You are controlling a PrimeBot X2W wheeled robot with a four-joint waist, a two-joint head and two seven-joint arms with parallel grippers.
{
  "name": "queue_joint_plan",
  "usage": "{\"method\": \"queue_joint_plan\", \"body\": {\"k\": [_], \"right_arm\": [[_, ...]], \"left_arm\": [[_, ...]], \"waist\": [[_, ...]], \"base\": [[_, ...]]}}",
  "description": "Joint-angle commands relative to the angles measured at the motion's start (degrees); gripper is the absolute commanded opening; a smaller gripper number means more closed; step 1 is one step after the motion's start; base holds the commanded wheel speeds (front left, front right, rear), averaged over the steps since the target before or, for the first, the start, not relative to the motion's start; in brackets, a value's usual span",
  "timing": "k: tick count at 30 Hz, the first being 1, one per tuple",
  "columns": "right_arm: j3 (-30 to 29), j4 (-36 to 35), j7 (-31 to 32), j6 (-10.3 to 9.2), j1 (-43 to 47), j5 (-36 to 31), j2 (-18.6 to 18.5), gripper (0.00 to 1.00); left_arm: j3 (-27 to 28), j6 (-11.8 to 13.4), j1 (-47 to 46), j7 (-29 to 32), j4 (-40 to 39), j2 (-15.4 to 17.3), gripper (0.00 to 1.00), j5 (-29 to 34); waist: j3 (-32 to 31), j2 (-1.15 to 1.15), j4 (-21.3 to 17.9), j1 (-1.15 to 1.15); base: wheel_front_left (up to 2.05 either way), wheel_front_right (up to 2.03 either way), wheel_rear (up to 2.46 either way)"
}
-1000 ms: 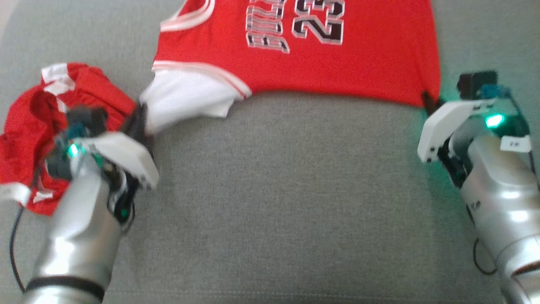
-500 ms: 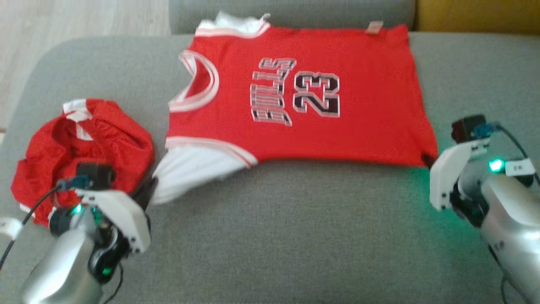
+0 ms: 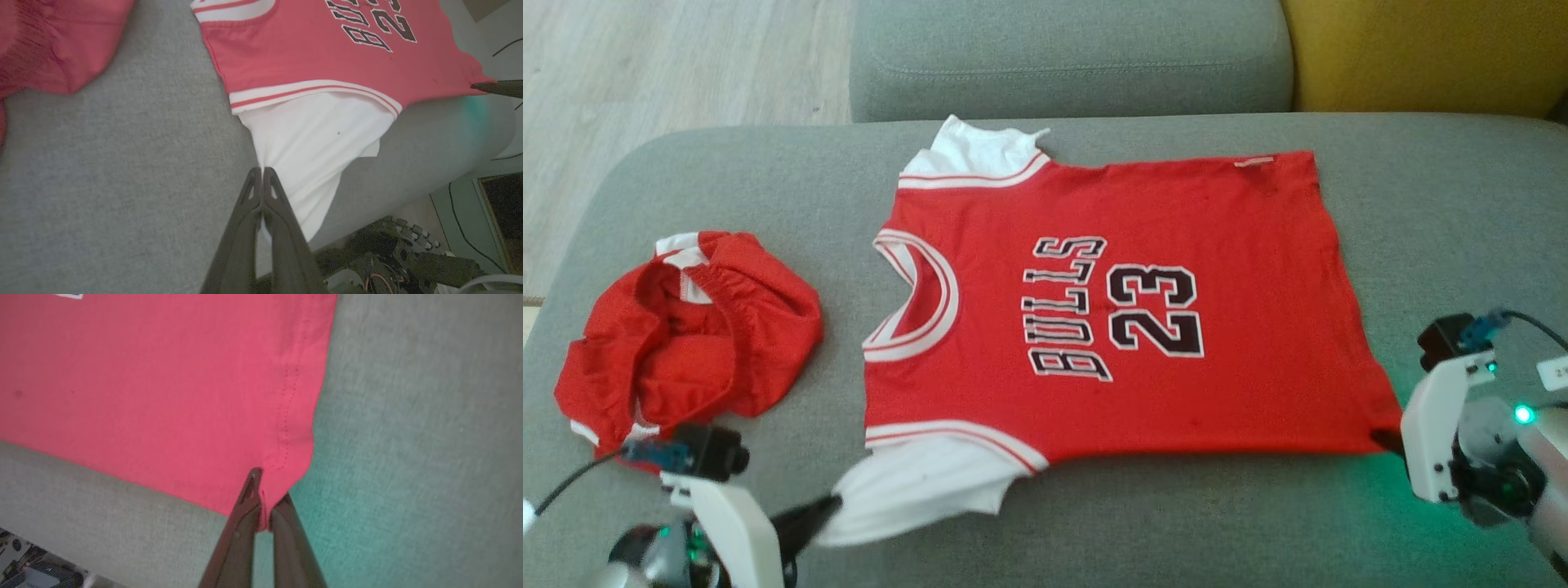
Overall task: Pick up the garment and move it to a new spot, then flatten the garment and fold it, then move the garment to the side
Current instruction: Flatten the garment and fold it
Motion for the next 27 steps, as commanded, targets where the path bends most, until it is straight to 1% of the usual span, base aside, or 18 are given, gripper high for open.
{"method": "queue_joint_plan", "body": {"k": [1, 3, 6, 13, 15, 20, 27], "right_arm": [[0.06, -1.78, 1.12, 0.37, 0.94, 1.55, -3.53, 0.0], [-0.4, -3.14, 2.11, 0.37, 1.7, 3.33, -4.52, 0.0], [-1.17, -5.12, 1.58, 0.37, 1.77, 4.09, -5.46, 0.0], [-3.9, -7.05, 0.69, 0.37, -1.86, 4.49, -4.78, 0.0], [-4.13, -7.06, 0.75, 0.37, -2.64, 4.13, -4.71, 0.0], [-5.11, -6.7, 1.39, 0.37, -6.96, 2.41, -3.96, 0.0], [-5.48, -3.33, 0.94, 0.37, -13.08, -0.26, -1.35, 0.0]], "left_arm": [[3.45, 0.74, -1.25, 1.18, -2.96, 3.55, 0.0, -1.11], [3.71, 1.47, 0.23, 2.57, -5.41, 4.47, 0.0, -2.16], [4.76, 2.74, 0.54, 2.47, -8.48, 4.92, 0.0, -2.57], [5.97, 4.72, -3.61, 2.17, -11.24, 5.0, 0.0, -0.89], [5.88, 4.76, -4.64, 2.41, -11.28, 5.08, 0.0, -0.44], [5.23, 4.25, -10.65, 3.85, -10.48, 4.89, 0.0, 1.15], [3.78, 3.08, -19.79, 4.95, -6.15, 2.54, 0.0, 2.72]], "waist": [[-0.1, 0.0, -0.05, 0.01], [0.02, 0.0, -0.16, 0.01], [0.66, 0.0, -0.37, 0.01], [2.93, 0.0, -0.93, 0.01], [3.31, 0.0, -0.96, 0.01], [5.63, 0.0, -1.2, 0.01], [9.77, 0.0, -1.31, 0.01]], "base": [[0.0, 0.0, 0.0], [0.0, 0.0, 0.0], [0.0, 0.0, 0.0], [0.0, 0.0, 0.0], [0.0, 0.0, 0.0], [0.0, 0.0, 0.0], [0.0, 0.0, 0.0]]}}
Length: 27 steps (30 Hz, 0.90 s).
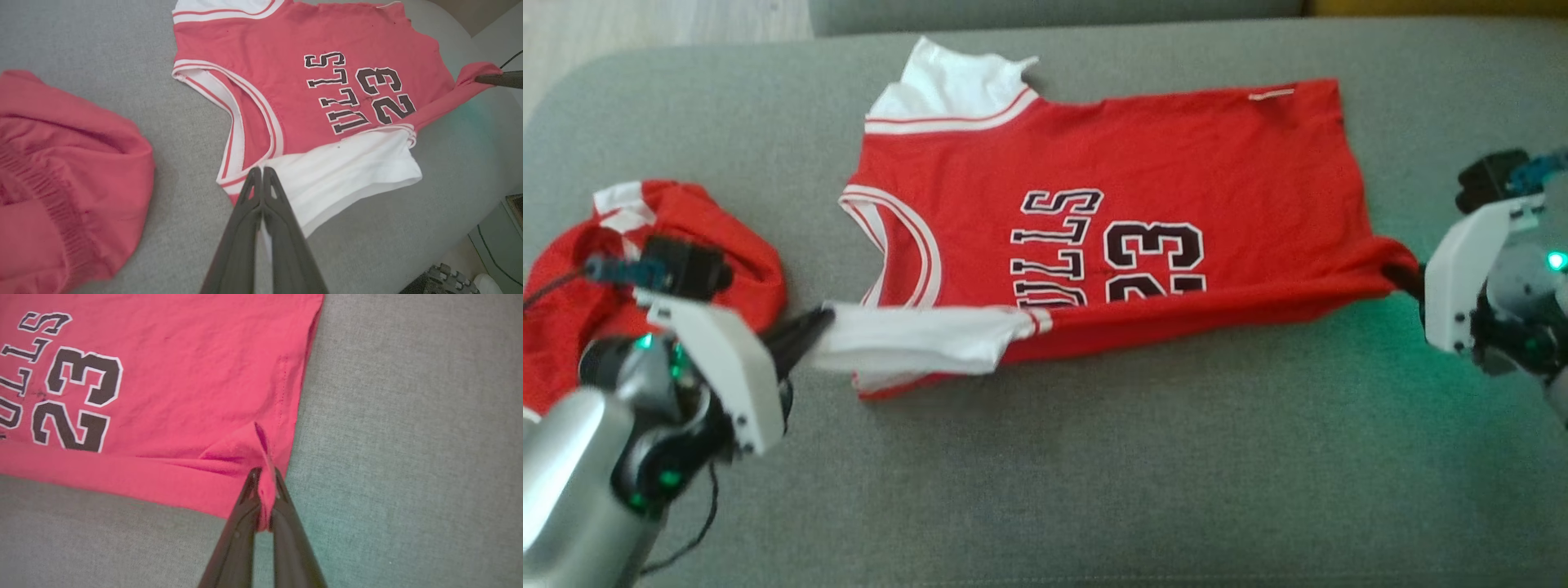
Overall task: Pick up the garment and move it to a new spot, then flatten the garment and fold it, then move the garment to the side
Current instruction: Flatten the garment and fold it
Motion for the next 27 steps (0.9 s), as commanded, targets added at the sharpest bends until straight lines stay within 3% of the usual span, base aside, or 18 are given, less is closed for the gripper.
{"method": "queue_joint_plan", "body": {"k": [1, 10, 11, 12, 13, 17, 20, 27], "right_arm": [[-0.43, -0.68, -0.57, 0.37, -1.53, -0.55, -0.71, 0.0], [2.73, 3.51, -3.74, 0.37, -7.08, -3.35, 2.71, 0.0], [2.89, 3.83, -4.87, 0.37, -7.59, -3.72, 2.87, 0.32], [2.79, 4.46, -6.16, 0.37, -8.03, -4.01, 3.17, 1.0], [2.95, 5.03, -7.04, 0.37, -8.37, -4.25, 3.61, 1.0], [1.86, 8.33, -14.25, 0.37, -9.83, -6.16, 5.09, 1.0], [0.72, 10.72, -20.89, 0.37, -10.18, -7.66, 6.52, 1.0], [-2.66, 14.43, -38.38, 0.37, -7.31, -10.88, 9.88, 1.0]], "left_arm": [[2.9, -0.22, -4.39, 0.1, -0.92, 1.69, 0.0, 0.54], [-0.49, -2.01, -16.45, -2.34, 11.26, -2.78, 0.0, 5.14], [-0.78, -1.98, -17.44, -3.09, 12.69, -3.22, 0.0, 5.96], [-1.04, -1.85, -18.4, -4.03, 14.09, -3.64, 0.83, 6.89], [-1.22, -1.62, -19.29, -5.07, 15.48, -4.13, 1.0, 7.72], [-0.73, 0.13, -22.12, -11.32, 20.23, -6.11, 1.0, 10.53], [1.39, 2.84, -23.51, -19.6, 22.81, -7.72, 1.0, 12.21], [7.82, 6.63, -20.1, -37.13, 25.17, -12.53, 1.0, 9.89]], "waist": [[1.3, 0.0, 0.1, 0.0], [6.0, 0.0, -0.02, 0.0], [6.27, 0.0, -0.13, 0.0], [6.53, 0.0, -0.26, 0.0], [6.76, 0.0, -0.39, 0.0], [7.28, 0.0, -0.77, 0.0], [7.23, 0.0, -0.95, 0.0], [3.82, 0.0, -0.81, 0.0]], "base": [[0.0, 0.0, 0.0], [0.0, 0.0, 0.0], [0.0, 0.0, 0.0], [0.0, 0.0, 0.0], [0.0, 0.0, 0.0], [0.0, 0.0, 0.0], [0.0, 0.0, 0.0], [0.0, 0.0, 0.0]]}}
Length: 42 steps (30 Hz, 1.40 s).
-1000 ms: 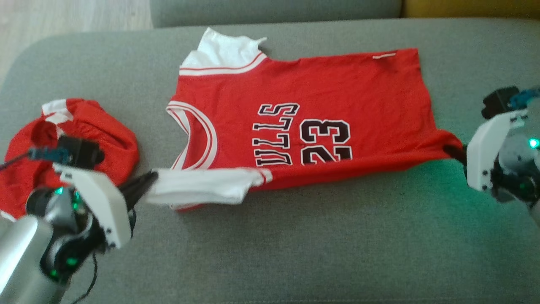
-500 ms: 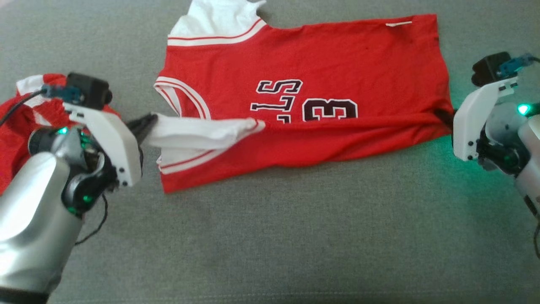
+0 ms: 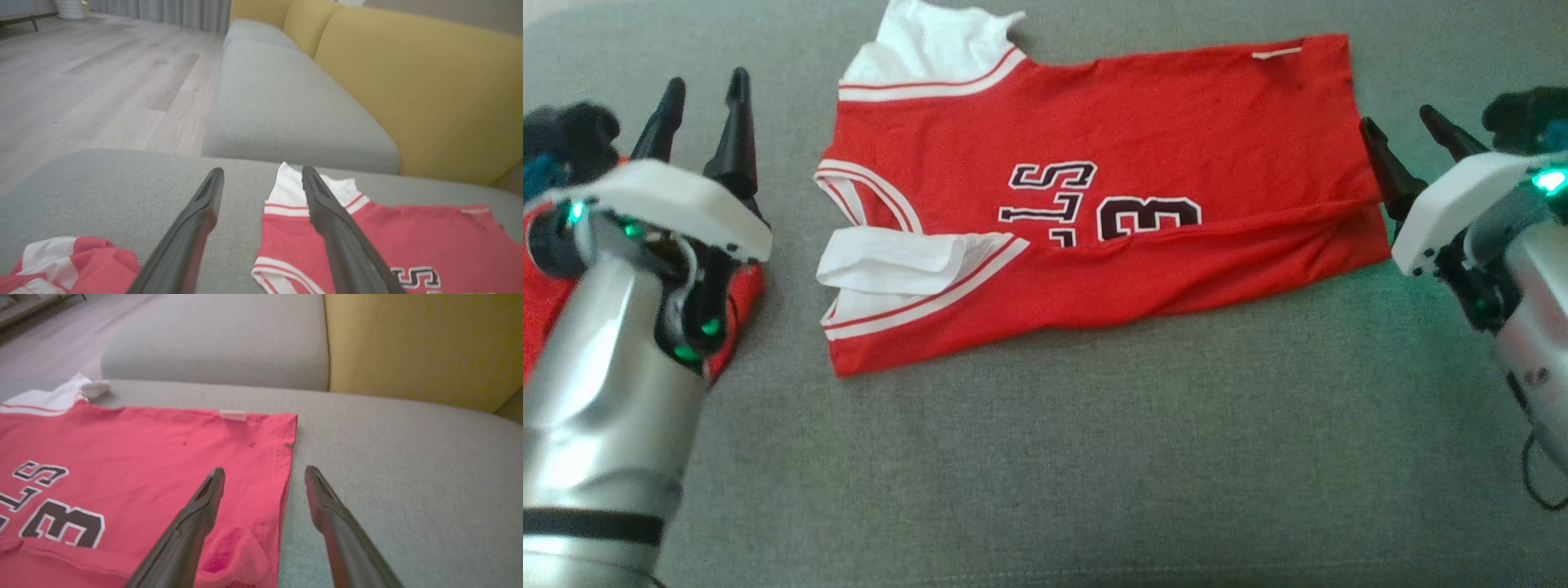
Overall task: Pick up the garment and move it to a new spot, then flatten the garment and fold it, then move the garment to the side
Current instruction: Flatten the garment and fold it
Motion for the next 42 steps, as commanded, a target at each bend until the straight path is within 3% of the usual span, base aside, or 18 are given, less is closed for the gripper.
{"method": "queue_joint_plan", "body": {"k": [1, 4, 9, 13, 18, 22, 25, 33, 38, 42], "right_arm": [[-0.79, -0.73, -4.56, 0.37, 1.97, -1.29, 0.61, 1.0], [-3.52, -0.14, -10.72, 0.37, 4.45, -1.9, 2.47, 1.0], [-9.67, -2.44, -13.41, 0.37, 9.63, 1.3, 6.68, 1.0], [-16.29, -8.73, -13.86, 0.37, 14.86, -4.63, 8.29, 1.0], [-27.11, -18.03, -13.89, 0.37, 25.19, -14.02, 13.39, 1.0], [-33.63, -24.92, -13.89, 0.37, 32.27, -22.03, 17.69, 1.0], [-36.54, -28.48, -13.9, 0.37, 36.38, -26.95, 19.96, 1.0], [-38.4, -31.0, -13.9, 0.37, 39.28, -29.87, 22.51, 1.0], [-38.18, -31.2, -13.9, 0.37, 38.37, -30.01, 22.75, 1.0], [-38.04, -31.34, -13.9, 0.37, 37.86, -30.04, 22.82, 1.0]], "left_arm": [[3.35, 0.47, 0.9, -3.51, -1.64, 0.94, 1.0, -0.96], [5.47, 1.21, 4.94, -6.77, -3.33, -1.2, 1.0, -2.17], [9.48, 2.3, 12.12, -8.07, -6.9, -5.41, 1.0, -3.1], [15.81, 1.84, 20.22, -8.15, -12.88, -10.56, 1.0, 0.5], [22.02, -1.19, 28.57, -8.17, -17.3, -15.35, 1.0, 4.59], [23.07, -2.83, 32.28, -8.17, -18.96, -16.12, 1.0, 9.39], [21.56, -2.39, 33.84, -8.17, -19.63, -16.18, 1.0, 11.38], [19.04, -0.14, 33.91, -8.18, -18.63, -16.2, 1.0, 13.19], [14.73, -0.14, 31.73, -8.18, -8.5, -16.2, 1.0, 16.55], [13.21, 1.57, 27.98, -8.18, 0.76, -16.14, 1.0, 19.22]], "waist": [[-1.91, 0.0, 0.18, 0.0], [-4.12, 0.0, 0.37, 0.0], [-7.0, 0.0, 0.42, 0.0], [-8.86, 0.0, 0.25, 0.0], [-10.42, 0.0, -0.23, 0.0], [-10.7, 0.0, -0.16, 0.0], [-10.69, 0.0, -0.26, 0.0], [-9.68, 0.0, -1.26, 0.0], [-8.66, 0.0, -2.15, 0.0], [-7.57, 0.0, -3.05, 0.0]], "base": [[0.0, 0.0, 0.0], [0.0, 0.0, 0.0], [0.0, 0.0, 0.0], [0.0, 0.0, 0.0], [0.0, 0.0, 0.0], [0.0, 0.0, 0.0], [0.0, 0.0, 0.0], [0.0, 0.0, 0.0], [0.0, 0.0, 0.0], [0.0, 0.0, 0.0]]}}
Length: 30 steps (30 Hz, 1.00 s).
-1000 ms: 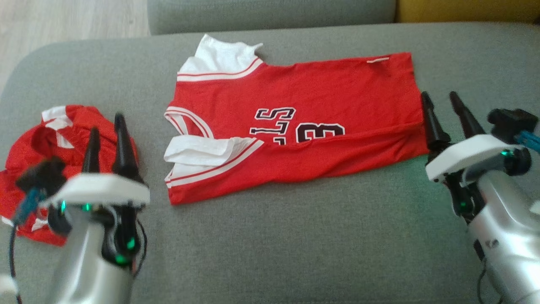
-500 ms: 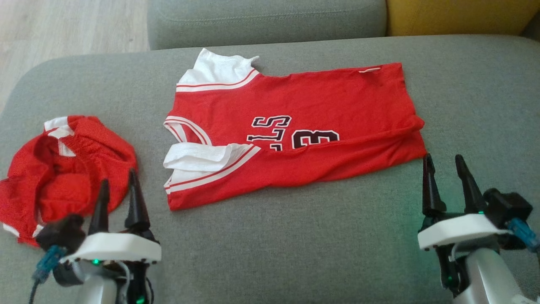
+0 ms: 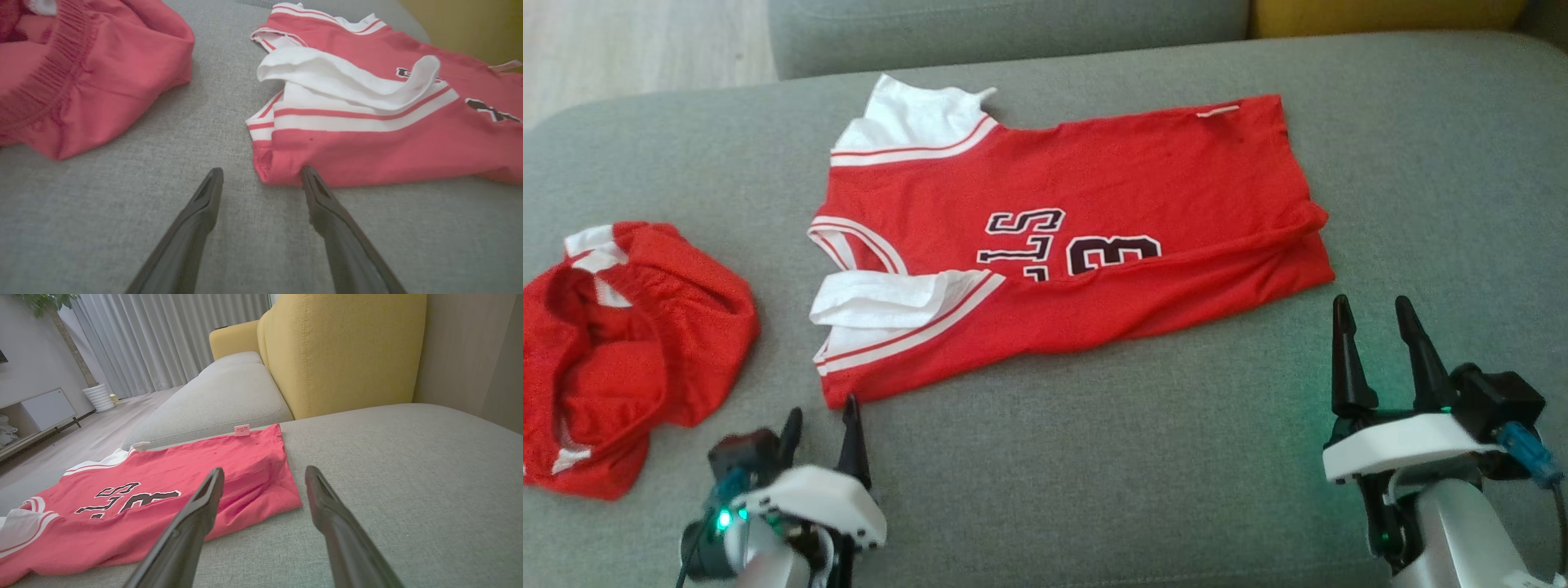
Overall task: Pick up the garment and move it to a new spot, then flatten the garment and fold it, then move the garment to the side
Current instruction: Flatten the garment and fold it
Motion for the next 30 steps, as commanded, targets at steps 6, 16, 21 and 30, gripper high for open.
{"method": "queue_joint_plan", "body": {"k": [6, 16, 21, 30], "right_arm": [[1.79, -2.48, -0.62, 0.39, -2.74, -0.17, 0.2, 1.0], [1.12, -2.42, -0.62, 0.39, -3.41, 0.22, 0.22, 1.0], [-0.54, 0.99, -0.34, 0.39, -4.63, -0.17, 0.22, 1.0], [-4.6, 15.02, 8.29, 0.39, -14.24, 10.93, 0.22, 1.0]], "left_arm": [[2.96, 2.98, -9.19, -0.71, 7.39, 1.14, 1.0, 1.67], [2.35, 0.87, -13.43, -0.16, 15.19, 1.56, 0.65, 1.31], [2.03, -0.63, -14.86, -0.43, 15.91, 1.35, 0.0, 0.6], [1.84, -1.09, -12.32, -0.69, 1.34, 0.77, 0.0, 2.89]], "waist": [[2.18, 0.0, -1.63, 0.0], [3.45, 0.0, -2.55, 0.0], [3.64, 0.0, -2.01, 0.0], [4.63, 0.0, 2.04, 0.0]], "base": [[0.0, 0.0, 0.0], [0.0, 0.0, 0.0], [0.0, 0.0, 0.0], [0.0, 0.0, 0.0]]}}
